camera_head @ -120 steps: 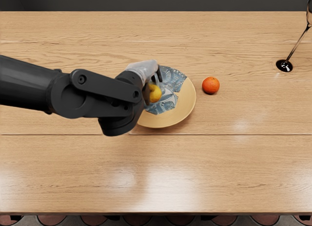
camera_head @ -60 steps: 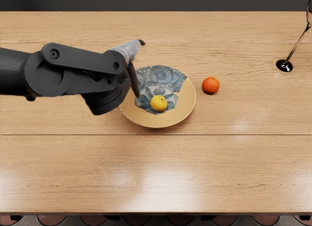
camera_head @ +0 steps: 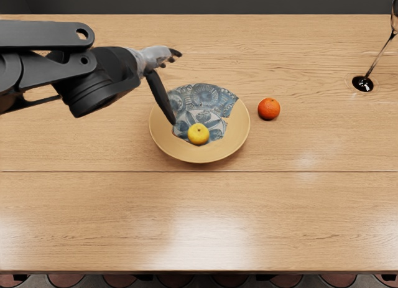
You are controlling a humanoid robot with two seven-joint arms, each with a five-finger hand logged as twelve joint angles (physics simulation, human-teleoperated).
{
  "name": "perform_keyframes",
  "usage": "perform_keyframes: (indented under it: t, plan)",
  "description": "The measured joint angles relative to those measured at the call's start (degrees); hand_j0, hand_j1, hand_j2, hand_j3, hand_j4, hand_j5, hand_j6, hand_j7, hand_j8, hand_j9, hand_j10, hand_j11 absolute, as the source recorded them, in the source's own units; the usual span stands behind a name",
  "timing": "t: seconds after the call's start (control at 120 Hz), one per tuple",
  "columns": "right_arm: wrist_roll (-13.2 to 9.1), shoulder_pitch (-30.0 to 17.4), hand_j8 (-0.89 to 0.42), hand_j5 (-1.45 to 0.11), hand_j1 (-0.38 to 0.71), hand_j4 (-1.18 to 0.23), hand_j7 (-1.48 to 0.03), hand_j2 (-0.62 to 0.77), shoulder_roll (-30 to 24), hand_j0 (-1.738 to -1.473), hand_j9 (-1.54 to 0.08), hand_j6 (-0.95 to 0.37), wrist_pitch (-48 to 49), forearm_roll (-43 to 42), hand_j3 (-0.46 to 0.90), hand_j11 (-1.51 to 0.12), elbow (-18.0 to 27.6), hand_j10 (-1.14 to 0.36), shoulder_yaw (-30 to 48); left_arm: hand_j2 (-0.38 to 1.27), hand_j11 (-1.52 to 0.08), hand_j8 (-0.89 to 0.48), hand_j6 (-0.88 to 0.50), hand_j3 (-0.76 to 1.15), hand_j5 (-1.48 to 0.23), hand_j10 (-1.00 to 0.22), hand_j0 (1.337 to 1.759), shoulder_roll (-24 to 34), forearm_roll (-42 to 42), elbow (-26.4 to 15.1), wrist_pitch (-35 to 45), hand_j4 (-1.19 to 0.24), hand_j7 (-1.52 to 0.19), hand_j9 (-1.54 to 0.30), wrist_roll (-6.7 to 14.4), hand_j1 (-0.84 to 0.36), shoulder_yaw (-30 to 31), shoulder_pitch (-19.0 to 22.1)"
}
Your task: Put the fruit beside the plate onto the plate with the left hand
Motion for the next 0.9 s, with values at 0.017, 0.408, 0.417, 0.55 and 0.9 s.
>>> perform_keyframes:
  t: [0.017,0.408,0.417,0.55,0.9]
  plan:
    - [0.0,0.0,0.0,0.0,-0.35,0.0,0.0,0.0,0.0,-1.658,0.0,0.0,0.0,0.0,0.0,0.0,0.0,0.0,0.0,0.01,-0.04,-0.03,-0.03,0.0,-0.04,-0.03,1.658,0.2,0.0,0.0,-0.8,-0.03,-0.04,-0.04,0.0,0.31,-0.8,0.5]
    - [0.0,0.0,0.0,0.0,-0.35,0.0,0.0,0.0,0.0,-1.658,0.0,0.0,0.0,0.0,0.0,0.0,0.0,0.0,0.0,0.01,-0.04,-0.03,-0.03,0.0,-0.04,-0.03,1.658,7.9,0.0,-0.2,-18.6,-0.03,-0.04,-0.04,-3.2,0.32,-22.0,17.4]
    - [0.0,0.0,0.0,0.0,-0.35,0.0,0.0,0.0,0.0,-1.658,0.0,0.0,0.0,0.0,0.0,0.0,0.0,0.0,0.0,0.01,-0.04,-0.03,-0.03,0.0,-0.04,-0.03,1.658,7.9,0.0,-0.2,-19.1,-0.03,-0.04,-0.04,-3.2,0.32,-22.5,17.7]
    - [0.0,0.0,0.0,0.0,-0.35,0.0,0.0,0.0,0.0,-1.658,0.0,0.0,0.0,0.0,0.0,0.0,0.0,0.0,0.0,0.01,-0.03,-0.03,-0.03,0.0,-0.03,-0.03,1.658,9.0,0.0,-0.2,-26.1,-0.03,-0.03,-0.03,-3.4,0.32,-30.7,23.5]
    - [0.0,0.0,0.0,0.0,-0.35,0.0,0.0,0.0,0.0,-1.658,0.0,0.0,0.0,0.0,0.0,0.0,0.0,0.0,0.0,0.01,-0.03,-0.03,-0.03,0.0,-0.03,-0.03,1.658,20.8,-11.0,0.0,-46.6,-0.03,-0.03,-0.03,-6.2,0.32,-42.1,31.0]
